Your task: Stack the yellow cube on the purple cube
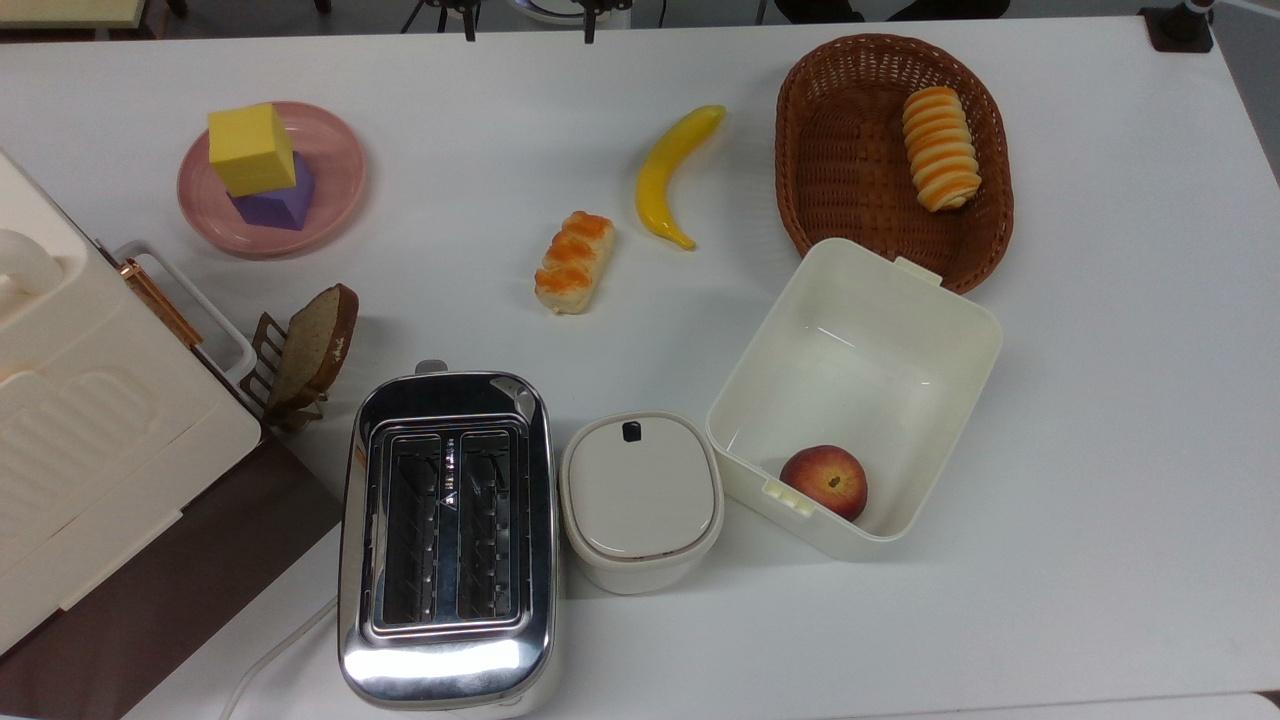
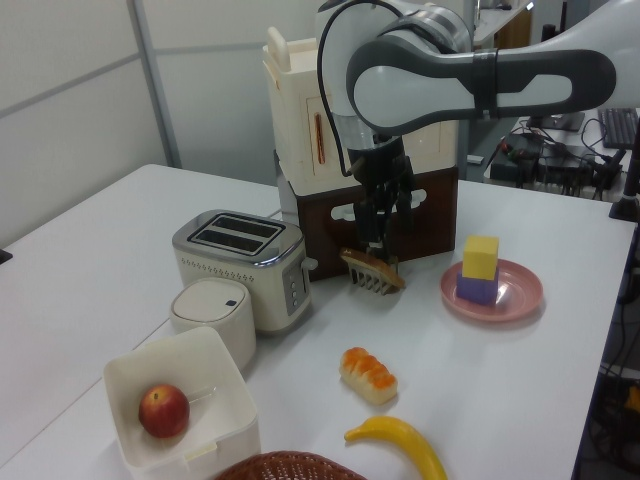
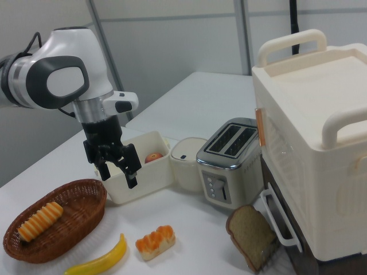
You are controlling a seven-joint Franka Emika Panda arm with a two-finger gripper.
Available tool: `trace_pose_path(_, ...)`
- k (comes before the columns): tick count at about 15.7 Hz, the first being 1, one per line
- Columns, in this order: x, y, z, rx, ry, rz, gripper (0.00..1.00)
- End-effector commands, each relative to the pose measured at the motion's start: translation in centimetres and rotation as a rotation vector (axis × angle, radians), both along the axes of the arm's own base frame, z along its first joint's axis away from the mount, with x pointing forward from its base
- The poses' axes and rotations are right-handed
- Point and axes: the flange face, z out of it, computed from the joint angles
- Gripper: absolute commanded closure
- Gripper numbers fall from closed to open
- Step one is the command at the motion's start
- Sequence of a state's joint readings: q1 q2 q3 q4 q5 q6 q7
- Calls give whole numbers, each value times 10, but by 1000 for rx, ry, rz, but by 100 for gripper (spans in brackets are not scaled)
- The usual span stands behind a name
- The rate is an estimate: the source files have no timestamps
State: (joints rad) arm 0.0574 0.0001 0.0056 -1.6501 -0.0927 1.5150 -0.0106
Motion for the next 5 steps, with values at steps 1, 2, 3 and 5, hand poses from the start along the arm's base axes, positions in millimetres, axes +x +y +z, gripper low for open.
trace_pose_path(1, -7, -3, 4, 26, 12, -34, 0)
trace_pose_path(2, -8, -2, 5, 25, 11, -39, 0)
trace_pose_path(3, -7, -2, 4, 21, 9, -60, 0)
trace_pose_path(5, -6, -2, 3, 11, 1, -77, 0)
